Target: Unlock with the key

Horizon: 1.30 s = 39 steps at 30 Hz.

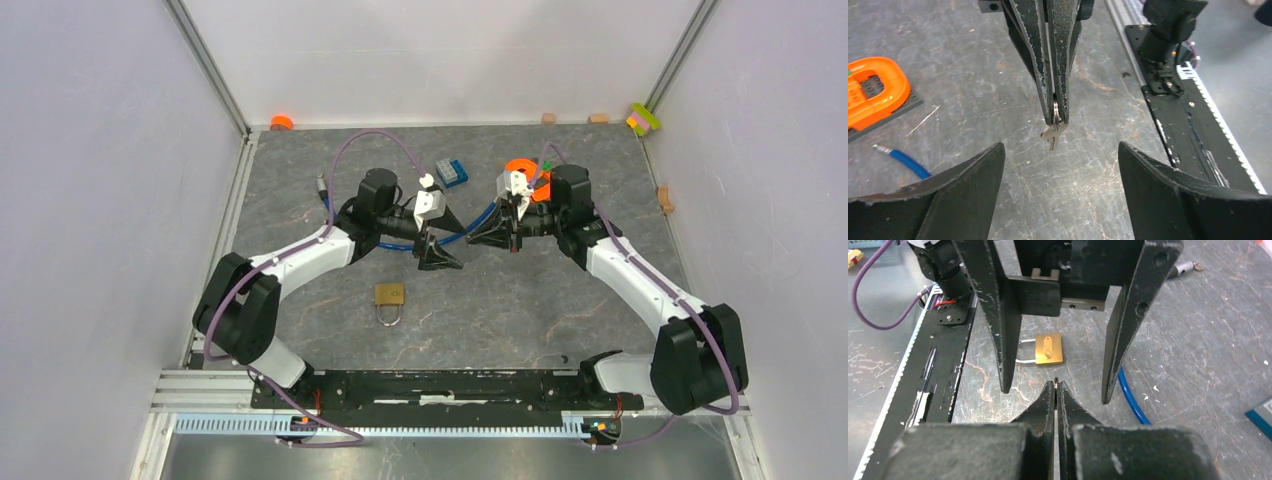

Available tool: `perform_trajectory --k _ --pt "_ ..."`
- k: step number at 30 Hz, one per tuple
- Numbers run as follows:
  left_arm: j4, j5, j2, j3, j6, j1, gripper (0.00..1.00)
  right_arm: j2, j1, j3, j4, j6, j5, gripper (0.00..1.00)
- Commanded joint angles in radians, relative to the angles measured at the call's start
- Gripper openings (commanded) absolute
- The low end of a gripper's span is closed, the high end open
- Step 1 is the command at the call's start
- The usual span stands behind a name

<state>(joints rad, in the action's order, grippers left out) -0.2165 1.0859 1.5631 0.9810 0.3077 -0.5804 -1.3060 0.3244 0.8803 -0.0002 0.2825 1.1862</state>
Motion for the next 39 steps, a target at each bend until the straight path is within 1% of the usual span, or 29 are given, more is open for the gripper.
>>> perform_trajectory --k 1,6,7,9,13,14,15,17,18,20,22,24,27,30,34,38,39 --pt "-0.05 0.151 0.026 0.017 -0.04 -0.005 0.87 0.049 0.022 -0.004 0.003 0.061 0.058 0.0" --pt "-0.072 0.199 0.049 0.022 -0.065 -0.028 0.78 0.073 0.036 0.002 0.003 0.061 0.06 0.0" --pt "-0.095 0.208 0.054 0.017 -0.076 -0.032 0.76 0.074 0.037 0.005 0.002 0.061 0.062 0.0" --pt "-0.175 0.221 0.064 0.0 -0.149 -0.035 0.72 0.078 0.041 0.009 0.003 0.06 0.071 0.0" --pt "-0.505 0.235 0.081 -0.069 -0.415 -0.033 0.65 0.089 0.044 0.009 0.003 0.069 0.07 0.0" --pt "-0.601 0.237 0.09 -0.08 -0.478 -0.033 0.63 0.092 0.043 0.008 -0.022 0.074 0.069 0.0" --pt "-0.678 0.242 0.099 -0.085 -0.549 -0.032 0.58 0.093 0.044 0.007 -0.029 0.078 0.067 0.0" --pt "-0.806 0.257 0.126 -0.087 -0.66 -0.03 0.45 0.096 0.044 0.012 -0.046 0.095 0.064 0.0" --pt "-0.86 0.259 0.136 -0.088 -0.711 -0.027 0.41 0.098 0.043 0.016 -0.054 0.102 0.063 0.0" --pt "-0.945 0.261 0.156 -0.092 -0.779 -0.02 0.4 0.099 0.043 0.031 -0.081 0.125 0.058 0.0" --pt "-0.984 0.263 0.174 -0.094 -0.817 -0.014 0.39 0.1 0.043 0.05 -0.119 0.159 0.053 0.0" --pt "-0.997 0.261 0.184 -0.095 -0.833 -0.005 0.4 0.099 0.043 0.07 -0.151 0.178 0.05 0.0" --pt "-0.994 0.258 0.183 -0.098 -0.834 0.01 0.44 0.099 0.042 0.095 -0.184 0.203 0.039 0.0" --pt "-0.967 0.25 0.178 -0.099 -0.812 0.019 0.46 0.099 0.042 0.112 -0.194 0.209 0.036 0.0" --pt "-0.823 0.221 0.155 -0.092 -0.694 0.019 0.45 0.095 0.041 0.128 -0.198 0.205 0.034 0.0" --pt "-0.645 0.201 0.123 -0.071 -0.564 0.019 0.41 0.093 0.042 0.129 -0.199 0.205 0.035 0.0" --pt "-0.626 0.198 0.118 -0.068 -0.549 0.019 0.4 0.094 0.042 0.129 -0.198 0.205 0.035 0.0"
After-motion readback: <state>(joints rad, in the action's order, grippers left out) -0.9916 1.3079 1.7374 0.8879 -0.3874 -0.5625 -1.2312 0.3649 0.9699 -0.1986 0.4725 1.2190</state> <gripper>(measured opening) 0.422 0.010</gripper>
